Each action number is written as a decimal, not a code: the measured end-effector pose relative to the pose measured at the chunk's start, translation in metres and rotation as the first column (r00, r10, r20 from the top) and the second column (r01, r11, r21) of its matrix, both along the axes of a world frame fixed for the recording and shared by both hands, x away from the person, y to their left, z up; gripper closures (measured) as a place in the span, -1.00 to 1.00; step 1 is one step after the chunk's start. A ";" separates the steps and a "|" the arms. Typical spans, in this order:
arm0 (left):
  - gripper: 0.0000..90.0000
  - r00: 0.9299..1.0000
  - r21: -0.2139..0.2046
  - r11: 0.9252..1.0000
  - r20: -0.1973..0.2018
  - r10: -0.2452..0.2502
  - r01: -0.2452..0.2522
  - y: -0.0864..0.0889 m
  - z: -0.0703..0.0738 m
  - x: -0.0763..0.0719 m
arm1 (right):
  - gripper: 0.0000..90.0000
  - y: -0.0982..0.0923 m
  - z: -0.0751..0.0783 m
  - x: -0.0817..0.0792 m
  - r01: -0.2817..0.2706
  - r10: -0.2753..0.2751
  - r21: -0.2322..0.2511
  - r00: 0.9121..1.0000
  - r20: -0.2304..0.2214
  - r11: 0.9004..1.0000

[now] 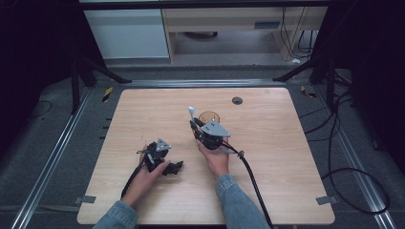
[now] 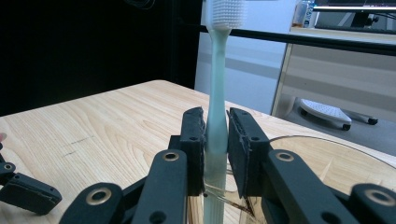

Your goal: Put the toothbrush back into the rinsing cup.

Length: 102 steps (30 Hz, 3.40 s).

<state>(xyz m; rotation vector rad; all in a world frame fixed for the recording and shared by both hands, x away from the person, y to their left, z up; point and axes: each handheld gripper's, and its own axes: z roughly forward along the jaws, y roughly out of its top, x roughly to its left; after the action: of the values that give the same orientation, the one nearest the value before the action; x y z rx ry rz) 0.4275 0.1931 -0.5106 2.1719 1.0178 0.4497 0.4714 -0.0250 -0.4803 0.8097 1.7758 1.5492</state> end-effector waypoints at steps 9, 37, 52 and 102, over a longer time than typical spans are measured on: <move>-1.00 1.000 0.000 1.000 0.000 0.000 0.000 0.000 0.000 0.000 | 0.64 0.000 0.001 0.000 0.001 -0.001 -0.007 1.000 -0.005 1.000; -1.00 1.000 0.000 1.000 0.000 -0.001 0.001 0.000 0.000 0.000 | 0.31 -0.014 0.024 -0.012 0.010 -0.012 -0.095 1.000 -0.025 0.995; -1.00 1.000 0.000 1.000 0.000 -0.001 0.001 0.000 0.000 0.000 | -0.38 -0.044 0.041 -0.018 0.066 -0.090 -0.155 0.985 -0.149 0.986; -1.00 1.000 -0.001 1.000 0.001 0.002 -0.002 0.000 0.000 0.000 | -0.84 -0.235 -0.023 -0.059 0.260 -0.396 -0.307 0.721 -0.569 0.915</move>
<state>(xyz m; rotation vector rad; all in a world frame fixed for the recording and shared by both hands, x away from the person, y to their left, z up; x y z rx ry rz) 0.4271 0.1928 -0.5107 2.1703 1.0192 0.4507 0.4125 -0.2595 -0.5037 1.5713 2.0403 0.8773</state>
